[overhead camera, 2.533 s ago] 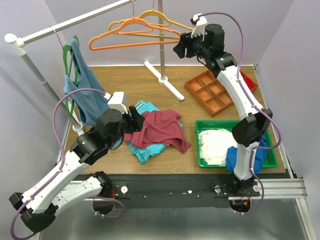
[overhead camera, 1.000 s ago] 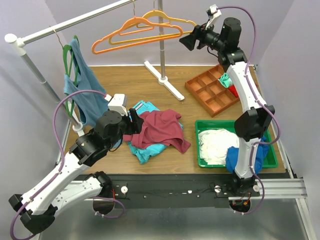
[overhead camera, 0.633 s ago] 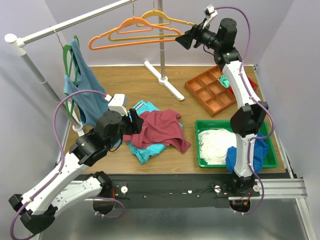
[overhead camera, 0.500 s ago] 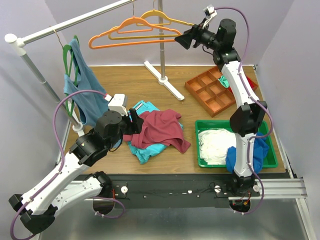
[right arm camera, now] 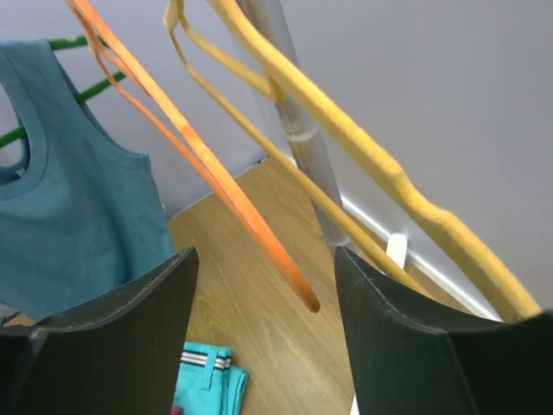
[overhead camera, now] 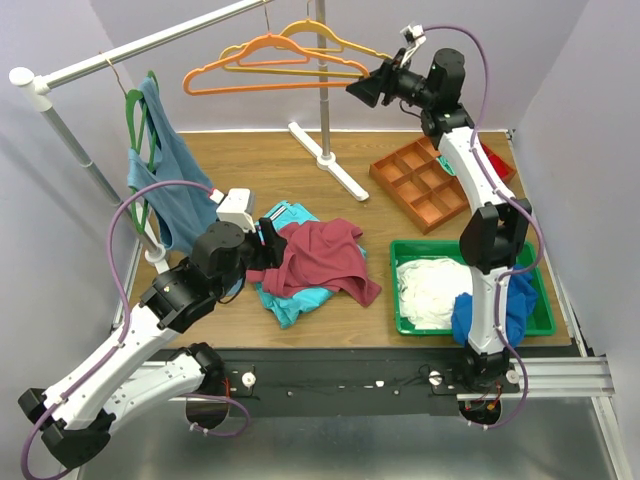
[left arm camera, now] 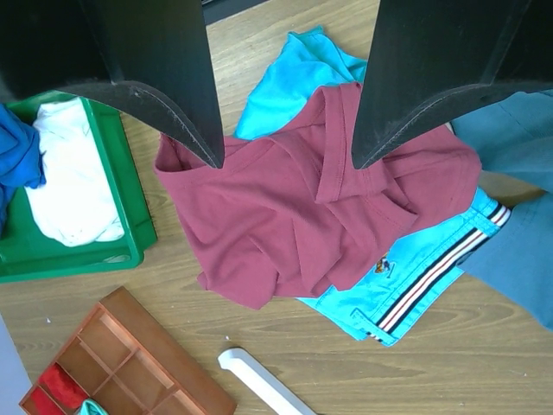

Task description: Place the tank top on the hanger

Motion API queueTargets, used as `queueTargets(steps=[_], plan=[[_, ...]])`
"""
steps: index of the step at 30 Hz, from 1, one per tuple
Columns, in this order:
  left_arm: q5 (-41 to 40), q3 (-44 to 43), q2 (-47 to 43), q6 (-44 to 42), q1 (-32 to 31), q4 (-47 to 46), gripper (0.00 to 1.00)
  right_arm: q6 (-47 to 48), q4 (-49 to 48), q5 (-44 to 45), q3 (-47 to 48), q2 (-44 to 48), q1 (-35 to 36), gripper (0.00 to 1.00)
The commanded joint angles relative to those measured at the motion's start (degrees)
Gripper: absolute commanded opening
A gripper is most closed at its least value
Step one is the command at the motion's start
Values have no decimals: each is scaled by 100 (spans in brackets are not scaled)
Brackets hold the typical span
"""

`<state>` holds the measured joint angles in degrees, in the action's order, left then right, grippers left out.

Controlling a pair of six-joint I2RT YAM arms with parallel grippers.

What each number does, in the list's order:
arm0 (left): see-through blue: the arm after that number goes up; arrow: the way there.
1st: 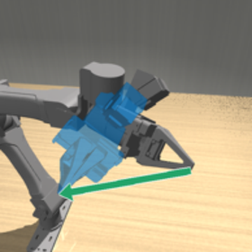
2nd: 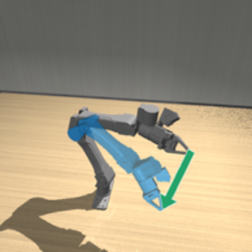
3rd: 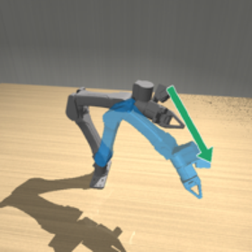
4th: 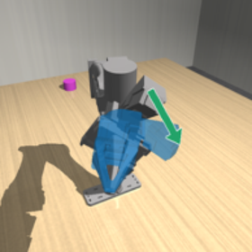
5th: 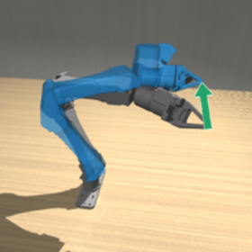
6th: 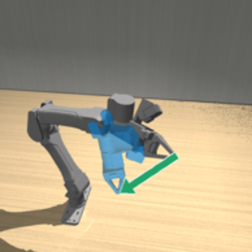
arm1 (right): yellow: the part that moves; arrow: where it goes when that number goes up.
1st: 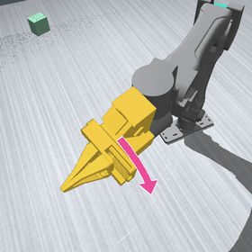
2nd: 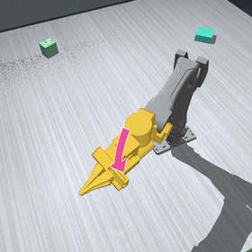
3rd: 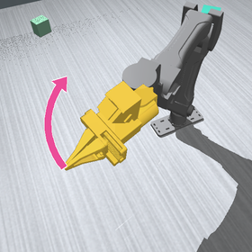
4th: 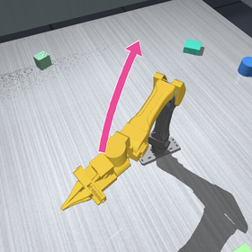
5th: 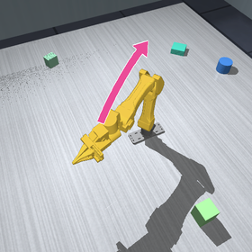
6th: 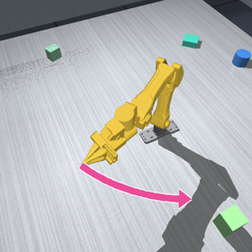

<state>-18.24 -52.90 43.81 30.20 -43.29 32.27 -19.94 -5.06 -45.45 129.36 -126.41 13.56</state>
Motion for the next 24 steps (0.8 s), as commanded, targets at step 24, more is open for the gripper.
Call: queueTargets(steps=[24], plan=[[215,131,-4,-14,136,-98,69,860,453,915,-737,1039,999,64]])
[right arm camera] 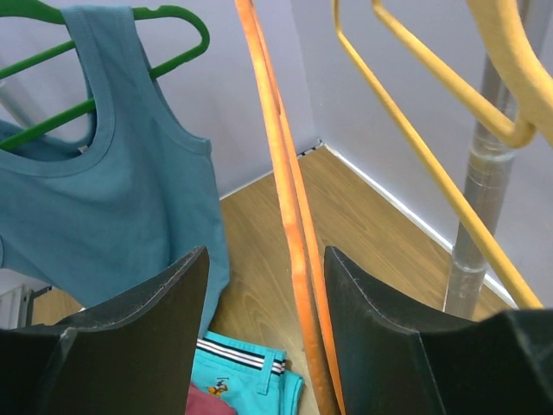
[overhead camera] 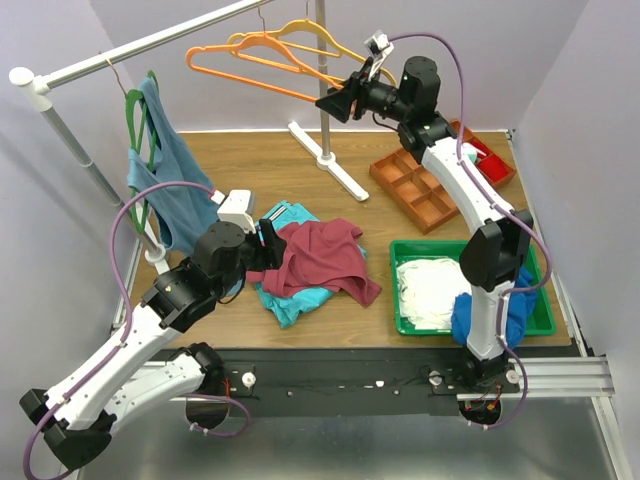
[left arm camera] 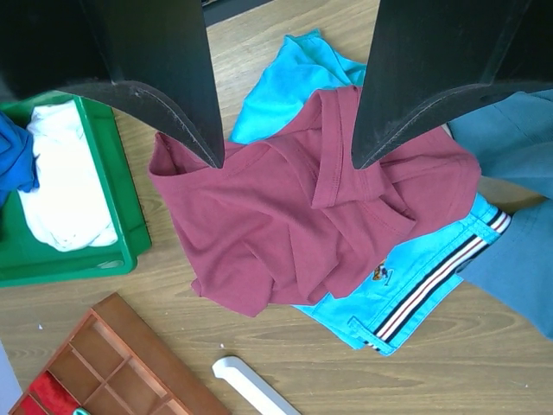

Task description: Place the tank top on the hanger

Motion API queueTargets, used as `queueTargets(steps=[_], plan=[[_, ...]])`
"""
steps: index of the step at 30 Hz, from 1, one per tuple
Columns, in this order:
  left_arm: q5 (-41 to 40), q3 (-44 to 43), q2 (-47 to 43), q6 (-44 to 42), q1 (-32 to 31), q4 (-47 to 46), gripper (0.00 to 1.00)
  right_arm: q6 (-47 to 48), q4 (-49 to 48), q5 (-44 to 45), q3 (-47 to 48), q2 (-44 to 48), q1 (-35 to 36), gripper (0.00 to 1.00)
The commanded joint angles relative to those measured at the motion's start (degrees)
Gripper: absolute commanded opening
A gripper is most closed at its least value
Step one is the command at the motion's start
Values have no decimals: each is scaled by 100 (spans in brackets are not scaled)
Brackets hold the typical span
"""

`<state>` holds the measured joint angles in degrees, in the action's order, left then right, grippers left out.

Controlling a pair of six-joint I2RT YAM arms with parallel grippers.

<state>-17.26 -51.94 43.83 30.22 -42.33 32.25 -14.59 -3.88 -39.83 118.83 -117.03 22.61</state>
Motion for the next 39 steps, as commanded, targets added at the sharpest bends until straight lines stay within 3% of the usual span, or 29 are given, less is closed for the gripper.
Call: queueTargets(steps=[1,6,12,19,25,39], plan=[[117,35,-6,-16,40,-96,69,386,370,423,317,102,129,64],[144,44,2,-16,58,-114,69,772,766,1082,255,225,358,63],[179,61,2,2,84,-122,69,1054,863,1926,-192,585,613,54],[205,88,-15,19,102,-140,69,958,766,2480,-597,963,674,21],[205,97,-7,37,128,-149,68,782,661,2691,-791,1297,683,2],[205,105,11,37,146,-140,68,572,599,2841,-1150,1692,683,1]])
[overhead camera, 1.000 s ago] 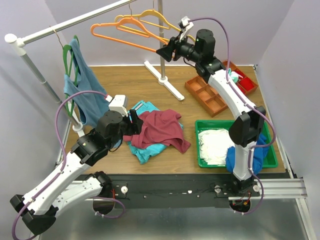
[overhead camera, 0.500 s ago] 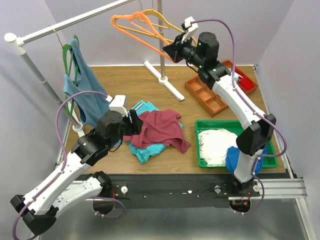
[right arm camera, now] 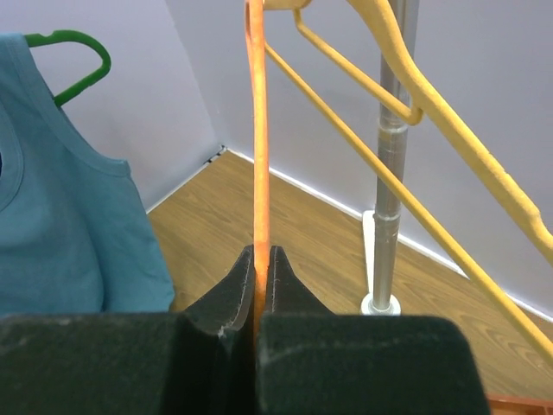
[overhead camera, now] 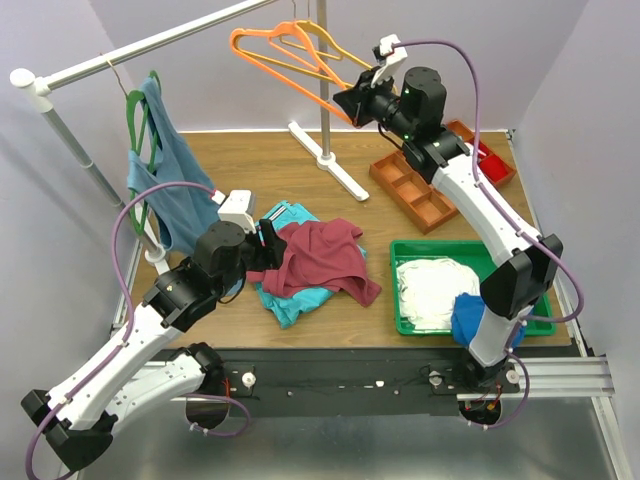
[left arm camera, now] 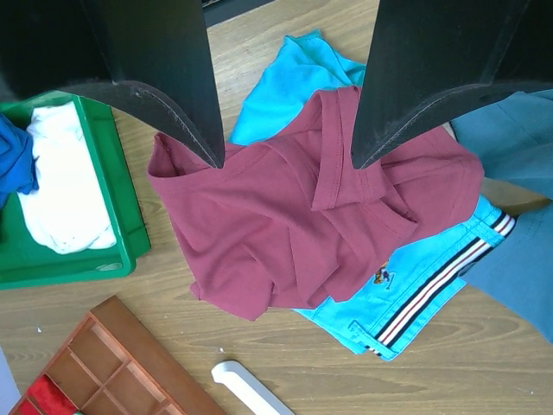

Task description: Place the tank top on the hanger

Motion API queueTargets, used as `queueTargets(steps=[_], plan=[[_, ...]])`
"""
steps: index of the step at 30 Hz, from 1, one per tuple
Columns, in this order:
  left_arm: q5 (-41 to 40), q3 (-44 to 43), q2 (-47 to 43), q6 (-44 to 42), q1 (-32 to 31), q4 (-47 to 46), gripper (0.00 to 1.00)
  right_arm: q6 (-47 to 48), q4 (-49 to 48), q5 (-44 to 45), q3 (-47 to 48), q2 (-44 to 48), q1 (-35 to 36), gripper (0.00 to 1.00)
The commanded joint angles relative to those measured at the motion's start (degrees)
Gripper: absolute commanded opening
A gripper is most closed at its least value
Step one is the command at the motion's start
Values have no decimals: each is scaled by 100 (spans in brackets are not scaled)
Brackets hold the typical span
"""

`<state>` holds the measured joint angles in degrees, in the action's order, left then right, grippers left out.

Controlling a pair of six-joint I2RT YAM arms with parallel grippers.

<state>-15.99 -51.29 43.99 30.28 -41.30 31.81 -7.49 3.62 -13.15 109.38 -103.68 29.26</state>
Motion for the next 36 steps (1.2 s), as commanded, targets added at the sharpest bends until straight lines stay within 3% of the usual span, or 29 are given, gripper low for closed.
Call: queueTargets(steps=[1,13,22,36], plan=[[78,40,5,30,43,-105,68,-148,-229,198,-355,401,10,1],[113,57,40,57,61,-131,68,-385,-608,840,-1015,937,10,1],[105,84,57,83,69,-131,68,-596,-414,1288,-919,963,10,1],[140,119,93,136,78,-202,68,-552,-309,498,-357,770,10,1]])
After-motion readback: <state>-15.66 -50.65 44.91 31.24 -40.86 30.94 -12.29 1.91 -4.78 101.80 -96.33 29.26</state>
